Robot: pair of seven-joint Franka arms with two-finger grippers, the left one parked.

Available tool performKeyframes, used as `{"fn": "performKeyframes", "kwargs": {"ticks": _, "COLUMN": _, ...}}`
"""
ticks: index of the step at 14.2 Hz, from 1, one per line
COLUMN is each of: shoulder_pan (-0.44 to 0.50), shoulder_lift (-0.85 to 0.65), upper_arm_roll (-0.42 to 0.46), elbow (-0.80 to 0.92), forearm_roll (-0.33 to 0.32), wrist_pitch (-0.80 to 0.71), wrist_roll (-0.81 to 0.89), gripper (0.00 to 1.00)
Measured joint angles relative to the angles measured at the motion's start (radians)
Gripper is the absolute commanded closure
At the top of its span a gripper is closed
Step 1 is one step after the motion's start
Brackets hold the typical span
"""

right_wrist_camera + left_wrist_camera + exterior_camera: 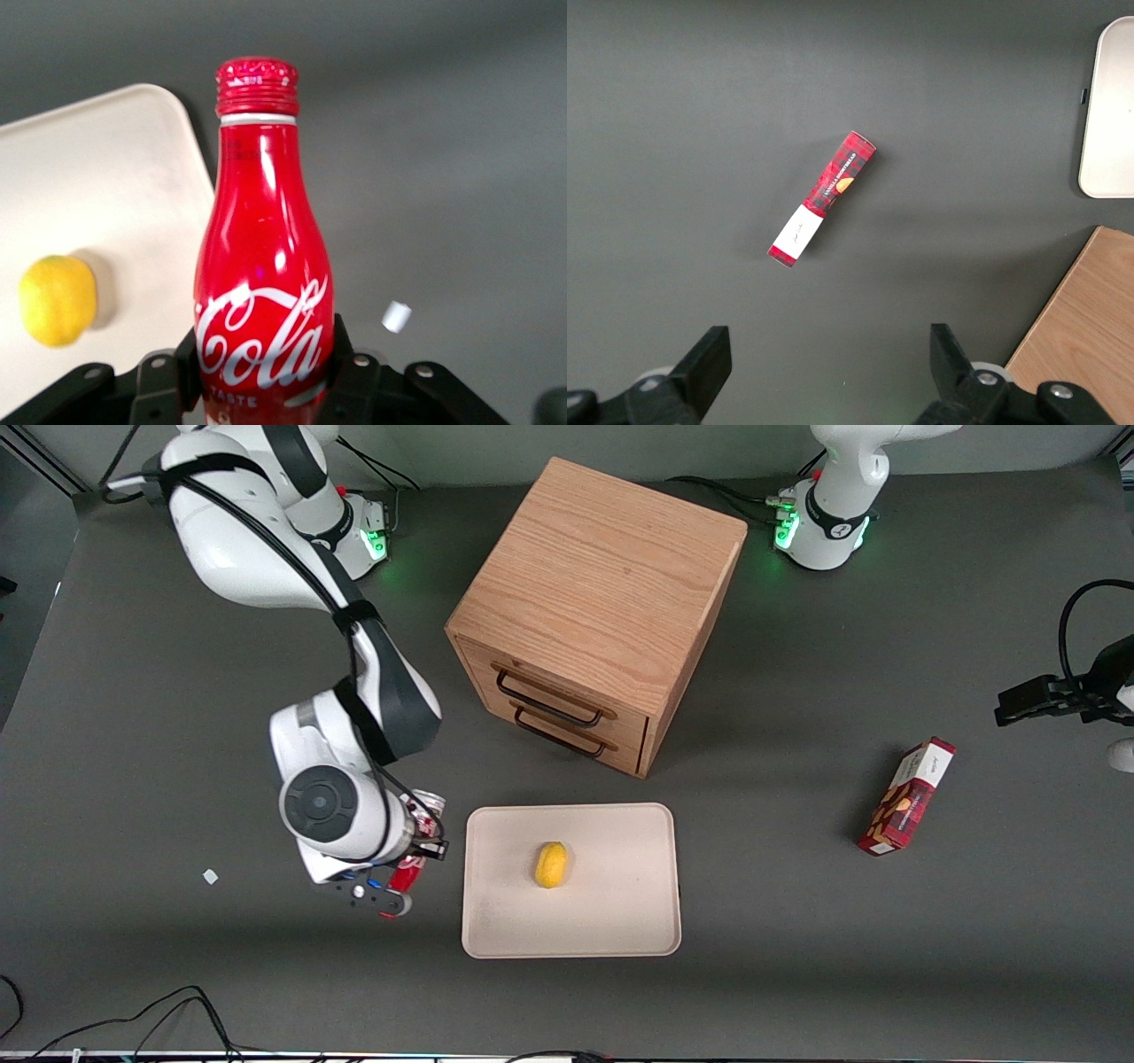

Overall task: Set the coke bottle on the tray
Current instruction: 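Carry the upright bottle over the white tray beside the lemon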

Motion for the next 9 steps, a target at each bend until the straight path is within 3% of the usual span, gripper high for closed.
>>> {"fn": "performKeyframes", "kwargs": {"ticks": 5, "shoulder_pan": 0.026, "shoulder_lift": 0.116, "upper_arm_roll": -0.002, "elbow": 0.011, "forearm_roll": 0.000, "wrist_pitch": 0.165, "wrist_roll": -0.225, "gripper": 1.00}}
{"fn": "performKeyframes", "kwargs": {"ticks": 9, "shoulder_pan": 0.037, "shoulder_lift": 0.173, "upper_arm_roll": -0.002, "elbow": 0.015, "forearm_roll": 0.000, "wrist_pitch": 0.237, "wrist_roll": -0.272, "gripper": 1.00}}
